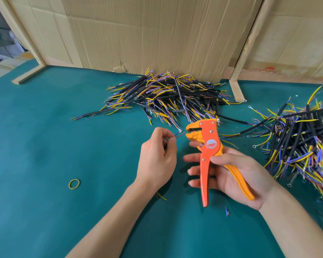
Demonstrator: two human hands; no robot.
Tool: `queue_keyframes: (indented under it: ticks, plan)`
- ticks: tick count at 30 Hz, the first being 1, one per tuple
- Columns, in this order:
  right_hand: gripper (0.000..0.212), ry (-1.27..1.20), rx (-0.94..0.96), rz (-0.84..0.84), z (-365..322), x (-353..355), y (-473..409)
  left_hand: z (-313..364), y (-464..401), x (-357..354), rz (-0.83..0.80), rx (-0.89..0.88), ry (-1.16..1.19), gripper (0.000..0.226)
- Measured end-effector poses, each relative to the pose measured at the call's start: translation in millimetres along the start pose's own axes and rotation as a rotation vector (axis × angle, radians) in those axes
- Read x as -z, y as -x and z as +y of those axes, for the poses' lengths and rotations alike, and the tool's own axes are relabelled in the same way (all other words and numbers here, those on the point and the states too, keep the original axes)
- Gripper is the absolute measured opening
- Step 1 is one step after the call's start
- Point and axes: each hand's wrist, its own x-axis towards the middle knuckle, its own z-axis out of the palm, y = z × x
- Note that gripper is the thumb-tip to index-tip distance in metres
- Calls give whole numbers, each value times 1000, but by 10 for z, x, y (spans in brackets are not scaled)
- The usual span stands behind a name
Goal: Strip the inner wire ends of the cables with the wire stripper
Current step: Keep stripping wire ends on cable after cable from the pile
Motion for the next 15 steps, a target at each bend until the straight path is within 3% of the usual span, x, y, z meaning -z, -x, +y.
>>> queue_keyframes:
  ticks: [15]
  plan:
    - [57, 55, -5, -12, -11, 9, 22, 14, -2, 13, 116, -81, -7, 13]
